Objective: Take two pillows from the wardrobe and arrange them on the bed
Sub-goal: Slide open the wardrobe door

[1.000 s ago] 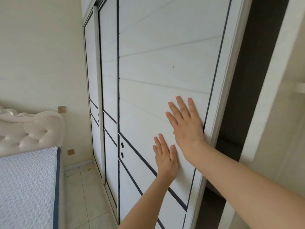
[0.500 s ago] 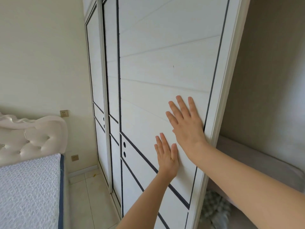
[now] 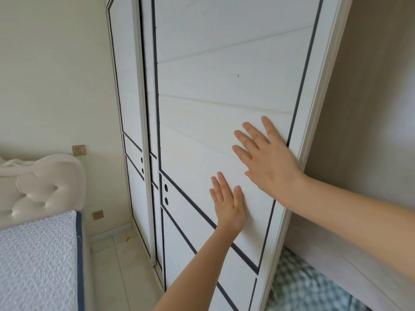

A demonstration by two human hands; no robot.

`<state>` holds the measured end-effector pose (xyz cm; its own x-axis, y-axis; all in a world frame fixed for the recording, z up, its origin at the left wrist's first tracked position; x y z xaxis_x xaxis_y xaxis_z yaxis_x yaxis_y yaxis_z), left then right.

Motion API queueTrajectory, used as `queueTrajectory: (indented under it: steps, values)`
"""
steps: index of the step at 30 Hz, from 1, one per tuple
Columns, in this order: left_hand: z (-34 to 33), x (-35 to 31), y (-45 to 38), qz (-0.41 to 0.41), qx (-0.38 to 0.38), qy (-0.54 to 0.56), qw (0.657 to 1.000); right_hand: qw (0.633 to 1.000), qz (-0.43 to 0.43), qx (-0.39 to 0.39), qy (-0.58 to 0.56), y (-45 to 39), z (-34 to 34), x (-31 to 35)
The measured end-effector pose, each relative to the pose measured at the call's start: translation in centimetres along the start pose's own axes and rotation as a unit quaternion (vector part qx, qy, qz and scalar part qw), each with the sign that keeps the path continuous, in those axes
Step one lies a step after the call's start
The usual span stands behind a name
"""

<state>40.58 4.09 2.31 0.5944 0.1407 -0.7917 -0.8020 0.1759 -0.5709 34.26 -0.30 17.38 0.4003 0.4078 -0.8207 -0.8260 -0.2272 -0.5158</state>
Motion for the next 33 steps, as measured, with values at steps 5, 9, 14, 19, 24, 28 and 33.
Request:
queueTrajectory:
  steps: [5, 9, 14, 19, 24, 28, 33]
  values:
    - [1.4, 2.8, -3.0, -0.01, -0.017, -0.011, 1.0, 1.0, 0.003, -0.015, 0.023, -3.5, -0.2, 2.5]
    - [2.8, 5.0, -5.4, -0.017, -0.027, -0.009, 0.999, 0.999, 0.008, -0.027, 0.024, -6.7, -0.5, 4.4]
    - [4.8, 8.7, -9.1, -0.028, -0.045, -0.02, 0.998, 0.998, 0.009, -0.033, 0.049, -11.1, -1.0, 7.4]
    - [6.6, 11.4, -12.2, -0.031, -0.054, -0.03, 0.998, 0.998, 0.016, -0.03, 0.054, -15.1, -1.3, 10.0]
    - [8.2, 13.6, -14.7, -0.031, -0.055, -0.036, 0.997, 0.998, 0.022, -0.027, 0.053, -18.5, -1.3, 12.1]
    - [9.1, 15.0, -15.8, -0.039, -0.049, -0.049, 0.997, 0.999, 0.015, -0.026, 0.045, -19.9, -1.5, 13.1]
    - [9.0, 15.4, -15.9, -0.055, -0.059, -0.038, 0.996, 0.999, 0.011, -0.017, 0.037, -20.1, -1.8, 13.7]
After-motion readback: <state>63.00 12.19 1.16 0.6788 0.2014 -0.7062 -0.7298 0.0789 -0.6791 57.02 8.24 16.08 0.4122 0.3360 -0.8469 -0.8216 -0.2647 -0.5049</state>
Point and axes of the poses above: each hand's wrist, its own y-axis away from the middle knuckle, its own z-axis out of the back of the hand, x = y × z, the point moved 5 cm from there along -y, towards the middle knuckle, and after that the axes turned 10 degrees about -z, right-handed, at the moved point
